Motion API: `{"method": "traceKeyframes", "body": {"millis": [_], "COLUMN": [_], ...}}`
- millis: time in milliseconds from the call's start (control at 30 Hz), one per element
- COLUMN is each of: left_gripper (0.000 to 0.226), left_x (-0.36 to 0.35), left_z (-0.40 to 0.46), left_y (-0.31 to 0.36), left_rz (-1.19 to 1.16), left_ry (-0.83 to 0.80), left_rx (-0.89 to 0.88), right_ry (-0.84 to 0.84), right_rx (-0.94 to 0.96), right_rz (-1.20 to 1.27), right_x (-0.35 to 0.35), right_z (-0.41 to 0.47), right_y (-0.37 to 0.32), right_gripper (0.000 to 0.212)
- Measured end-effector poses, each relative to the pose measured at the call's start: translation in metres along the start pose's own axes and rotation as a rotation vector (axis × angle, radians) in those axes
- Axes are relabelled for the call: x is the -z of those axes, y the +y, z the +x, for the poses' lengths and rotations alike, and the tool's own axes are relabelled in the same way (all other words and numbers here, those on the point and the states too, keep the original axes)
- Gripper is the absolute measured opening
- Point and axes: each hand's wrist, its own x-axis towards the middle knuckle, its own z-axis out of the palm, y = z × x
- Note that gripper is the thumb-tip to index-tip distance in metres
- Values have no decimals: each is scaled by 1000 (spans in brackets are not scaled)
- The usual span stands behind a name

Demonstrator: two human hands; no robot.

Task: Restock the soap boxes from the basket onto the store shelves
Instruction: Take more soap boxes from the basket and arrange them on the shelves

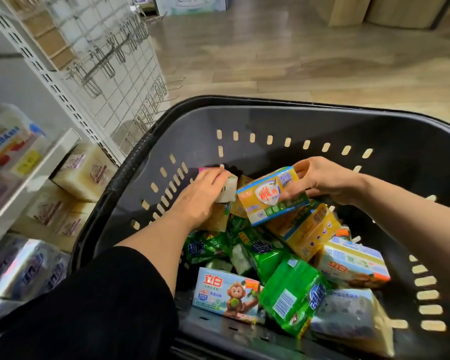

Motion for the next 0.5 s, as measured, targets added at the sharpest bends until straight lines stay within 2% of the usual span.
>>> {"method": "traceKeyframes", "body": {"millis": [200,267,367,500], "left_gripper": [70,71,70,74], "left_x": [21,41,83,140], "left_z": [3,1,-8,-52], "left_y": [2,5,12,17], "left_rz": [57,30,-1,52], "left_ry": [130,209,339,489], "left_rx": [92,136,145,159], "right_ry": [74,108,180,136], "right_rx": [-28,-23,3,79], "right_rz": [178,231,255,332], "right_x": [9,10,7,-8], "right_z": [-7,-10,-14,-24], "right_y": [-14,-21,-37,-66], "right_gripper": [55,62,85,95]}}
